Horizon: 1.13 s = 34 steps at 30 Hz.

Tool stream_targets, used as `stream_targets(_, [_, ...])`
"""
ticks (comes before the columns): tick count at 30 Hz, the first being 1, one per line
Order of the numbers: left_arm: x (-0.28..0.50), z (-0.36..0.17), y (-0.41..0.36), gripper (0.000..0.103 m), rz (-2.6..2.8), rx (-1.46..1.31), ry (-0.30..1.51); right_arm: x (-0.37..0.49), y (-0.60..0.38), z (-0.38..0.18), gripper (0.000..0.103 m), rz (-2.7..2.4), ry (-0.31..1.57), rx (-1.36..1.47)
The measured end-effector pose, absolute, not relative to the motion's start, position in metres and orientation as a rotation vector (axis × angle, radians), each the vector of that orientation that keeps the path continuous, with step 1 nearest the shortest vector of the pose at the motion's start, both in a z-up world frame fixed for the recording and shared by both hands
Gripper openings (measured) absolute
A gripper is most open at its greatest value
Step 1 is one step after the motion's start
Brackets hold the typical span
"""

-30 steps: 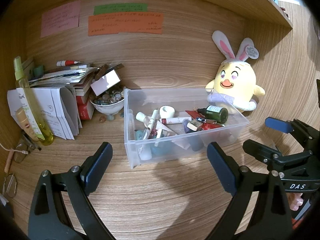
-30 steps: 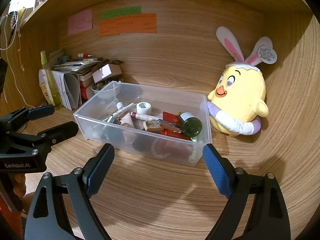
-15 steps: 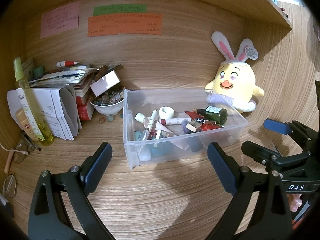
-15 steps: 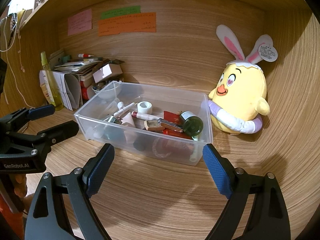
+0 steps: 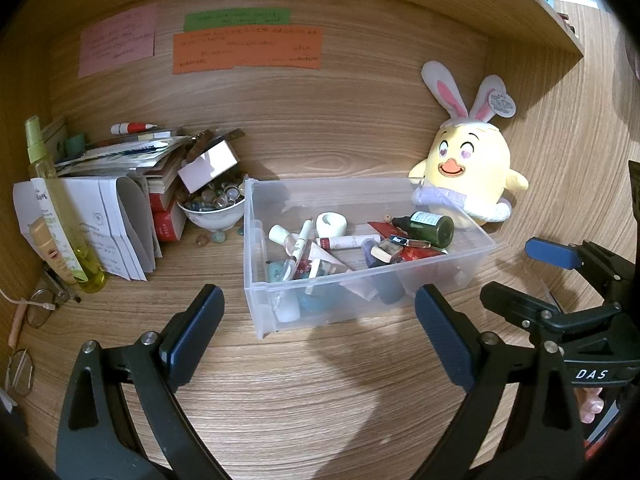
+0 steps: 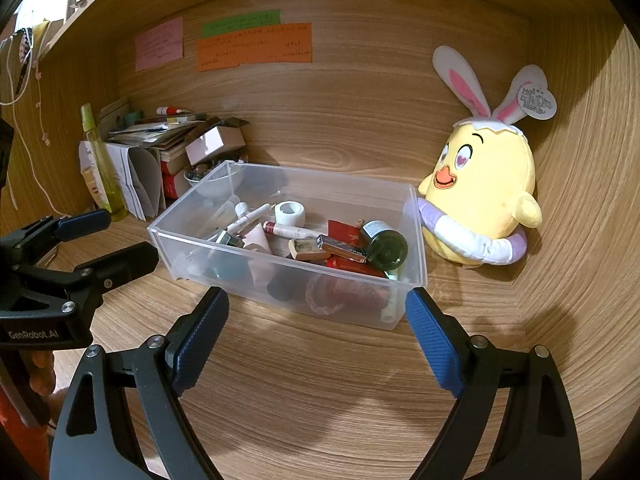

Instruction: Organize objects

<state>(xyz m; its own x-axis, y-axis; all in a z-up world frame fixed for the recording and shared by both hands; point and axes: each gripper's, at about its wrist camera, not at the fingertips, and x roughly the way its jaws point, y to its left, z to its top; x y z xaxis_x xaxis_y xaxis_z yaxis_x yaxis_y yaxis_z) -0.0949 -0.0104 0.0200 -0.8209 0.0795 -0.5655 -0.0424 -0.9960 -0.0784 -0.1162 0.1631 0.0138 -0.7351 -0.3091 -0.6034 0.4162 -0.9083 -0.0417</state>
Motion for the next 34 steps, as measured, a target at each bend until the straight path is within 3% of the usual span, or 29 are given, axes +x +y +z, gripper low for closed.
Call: stream_targets(34, [-0.0997,0.0149,-0.0047,0.101,2.889,-0.934,-0.091,-0.1227,0.1676,0.0066,0.089,-2.586,0.167,0.925])
